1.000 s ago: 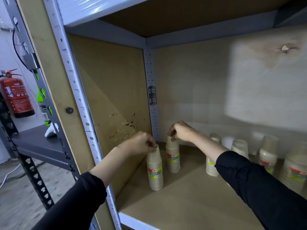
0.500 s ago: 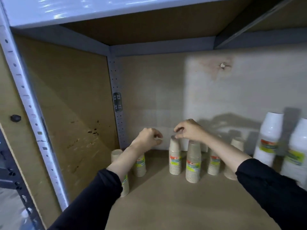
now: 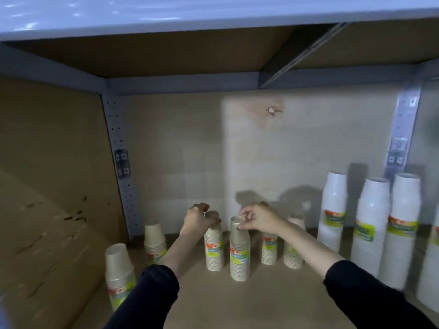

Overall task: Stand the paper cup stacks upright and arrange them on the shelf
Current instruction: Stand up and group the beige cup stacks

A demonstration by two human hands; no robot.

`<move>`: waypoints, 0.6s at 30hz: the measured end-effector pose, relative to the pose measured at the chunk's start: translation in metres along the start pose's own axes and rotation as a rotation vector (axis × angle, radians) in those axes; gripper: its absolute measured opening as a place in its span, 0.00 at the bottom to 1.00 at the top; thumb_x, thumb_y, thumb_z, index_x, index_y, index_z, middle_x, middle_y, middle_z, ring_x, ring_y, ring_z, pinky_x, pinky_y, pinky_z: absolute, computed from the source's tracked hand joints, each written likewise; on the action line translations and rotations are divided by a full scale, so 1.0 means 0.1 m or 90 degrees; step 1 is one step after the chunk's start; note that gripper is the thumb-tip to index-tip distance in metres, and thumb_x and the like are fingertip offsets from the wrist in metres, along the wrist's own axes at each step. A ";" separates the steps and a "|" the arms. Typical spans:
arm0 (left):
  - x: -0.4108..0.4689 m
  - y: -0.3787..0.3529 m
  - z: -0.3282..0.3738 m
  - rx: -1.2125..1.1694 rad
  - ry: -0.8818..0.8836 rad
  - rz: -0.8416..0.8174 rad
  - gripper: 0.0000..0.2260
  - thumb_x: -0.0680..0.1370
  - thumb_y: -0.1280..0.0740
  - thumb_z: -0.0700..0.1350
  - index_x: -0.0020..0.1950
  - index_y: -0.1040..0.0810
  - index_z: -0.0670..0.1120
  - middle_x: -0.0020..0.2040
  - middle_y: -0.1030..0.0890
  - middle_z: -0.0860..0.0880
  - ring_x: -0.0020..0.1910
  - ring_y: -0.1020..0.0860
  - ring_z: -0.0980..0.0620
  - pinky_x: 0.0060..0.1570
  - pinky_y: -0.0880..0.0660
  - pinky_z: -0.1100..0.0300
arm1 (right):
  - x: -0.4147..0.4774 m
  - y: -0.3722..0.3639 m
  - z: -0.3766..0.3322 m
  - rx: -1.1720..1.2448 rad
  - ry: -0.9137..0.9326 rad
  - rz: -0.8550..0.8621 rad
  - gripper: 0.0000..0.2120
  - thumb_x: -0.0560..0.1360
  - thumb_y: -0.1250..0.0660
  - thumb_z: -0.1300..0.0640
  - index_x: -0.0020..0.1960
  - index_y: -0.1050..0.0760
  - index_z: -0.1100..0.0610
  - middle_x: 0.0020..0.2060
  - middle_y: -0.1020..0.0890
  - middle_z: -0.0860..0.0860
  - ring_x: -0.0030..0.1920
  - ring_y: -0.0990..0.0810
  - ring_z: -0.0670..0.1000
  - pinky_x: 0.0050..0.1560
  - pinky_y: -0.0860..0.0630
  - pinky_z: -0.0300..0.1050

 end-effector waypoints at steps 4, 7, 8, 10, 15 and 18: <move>0.05 -0.06 -0.04 -0.003 0.010 -0.010 0.22 0.71 0.28 0.45 0.64 0.25 0.39 0.62 0.23 0.41 0.60 0.24 0.44 0.57 0.28 0.60 | 0.06 -0.06 0.06 0.017 -0.015 0.021 0.22 0.64 0.24 0.53 0.56 0.22 0.59 0.41 0.22 0.52 0.44 0.25 0.48 0.52 0.25 0.44; 0.07 -0.08 -0.04 -0.002 0.010 -0.002 0.20 0.73 0.29 0.44 0.63 0.25 0.39 0.61 0.23 0.41 0.60 0.24 0.44 0.53 0.30 0.62 | 0.09 -0.09 0.09 0.039 -0.022 0.033 0.22 0.63 0.24 0.55 0.56 0.22 0.59 0.42 0.22 0.53 0.44 0.26 0.48 0.53 0.25 0.44; 0.06 -0.08 -0.04 -0.001 0.009 -0.002 0.20 0.72 0.29 0.44 0.63 0.25 0.39 0.61 0.23 0.41 0.59 0.24 0.44 0.53 0.30 0.62 | 0.10 -0.10 0.10 0.044 -0.026 0.035 0.22 0.63 0.24 0.55 0.56 0.22 0.59 0.43 0.21 0.54 0.44 0.25 0.48 0.52 0.25 0.43; 0.05 -0.07 -0.03 0.006 0.005 -0.008 0.21 0.71 0.28 0.44 0.63 0.24 0.39 0.61 0.22 0.41 0.59 0.24 0.44 0.55 0.28 0.61 | 0.11 -0.11 0.10 0.048 -0.036 0.036 0.22 0.63 0.24 0.55 0.56 0.22 0.59 0.47 0.18 0.56 0.43 0.24 0.48 0.49 0.27 0.40; 0.00 0.00 -0.03 0.013 -0.005 -0.003 0.22 0.69 0.26 0.44 0.61 0.23 0.40 0.59 0.20 0.42 0.58 0.23 0.45 0.55 0.27 0.60 | 0.14 -0.13 0.09 0.061 -0.069 0.023 0.22 0.64 0.25 0.55 0.56 0.22 0.58 0.47 0.20 0.53 0.42 0.23 0.47 0.44 0.30 0.36; -0.05 0.04 -0.02 0.025 -0.020 -0.007 0.21 0.68 0.26 0.45 0.60 0.22 0.40 0.58 0.19 0.43 0.57 0.22 0.46 0.55 0.26 0.59 | 0.15 -0.13 0.04 0.043 -0.075 -0.004 0.22 0.63 0.25 0.55 0.56 0.22 0.58 0.50 0.19 0.53 0.44 0.24 0.47 0.43 0.30 0.36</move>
Point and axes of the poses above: each hand's wrist, its own x-axis towards the middle knuckle, its own y-axis out of the back of the hand, z = x × y, the point moved 6 cm from there along x, towards the middle knuckle
